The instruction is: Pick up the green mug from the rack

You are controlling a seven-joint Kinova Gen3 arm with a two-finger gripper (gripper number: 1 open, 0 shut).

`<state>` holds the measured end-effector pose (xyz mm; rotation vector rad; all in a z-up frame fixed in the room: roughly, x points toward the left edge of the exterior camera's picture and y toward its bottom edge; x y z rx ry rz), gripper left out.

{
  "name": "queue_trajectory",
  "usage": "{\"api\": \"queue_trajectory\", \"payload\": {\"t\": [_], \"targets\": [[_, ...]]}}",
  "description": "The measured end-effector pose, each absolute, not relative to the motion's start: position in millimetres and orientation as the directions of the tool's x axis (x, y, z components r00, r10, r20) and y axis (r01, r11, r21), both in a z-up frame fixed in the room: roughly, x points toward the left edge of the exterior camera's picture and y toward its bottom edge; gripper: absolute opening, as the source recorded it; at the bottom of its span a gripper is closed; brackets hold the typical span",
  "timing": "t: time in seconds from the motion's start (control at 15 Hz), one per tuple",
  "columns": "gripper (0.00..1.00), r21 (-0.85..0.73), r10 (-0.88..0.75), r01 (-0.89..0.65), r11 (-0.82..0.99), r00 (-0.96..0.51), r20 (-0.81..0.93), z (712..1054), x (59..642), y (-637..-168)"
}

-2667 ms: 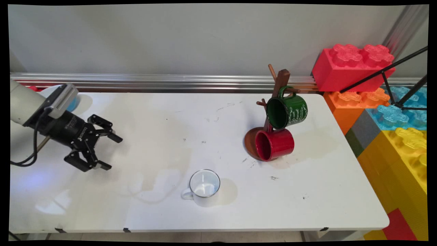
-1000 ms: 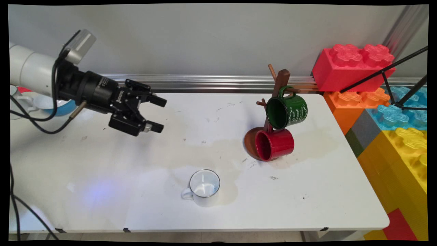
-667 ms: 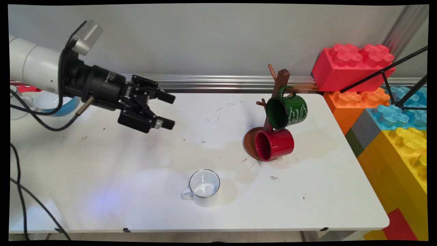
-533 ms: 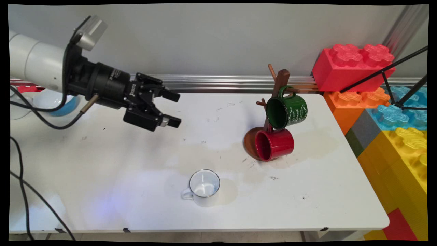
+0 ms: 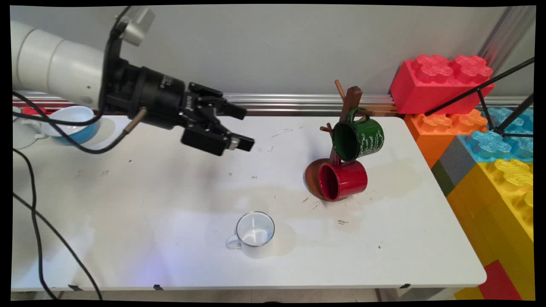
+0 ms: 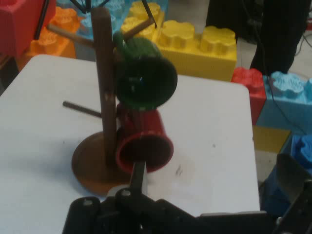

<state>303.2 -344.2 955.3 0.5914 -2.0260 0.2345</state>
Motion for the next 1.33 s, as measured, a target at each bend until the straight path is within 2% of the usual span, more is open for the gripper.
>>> {"api": "queue_trajectory", "payload": {"t": [0.67, 1.33], "targets": [[1.0, 0.145, -0.402, -0.573, 0.806, -0.35, 0.846, 964, 237, -346], [1.0, 0.195, -0.469, -0.632, 0.75, -0.299, 0.831, 935, 175, -361]]}}
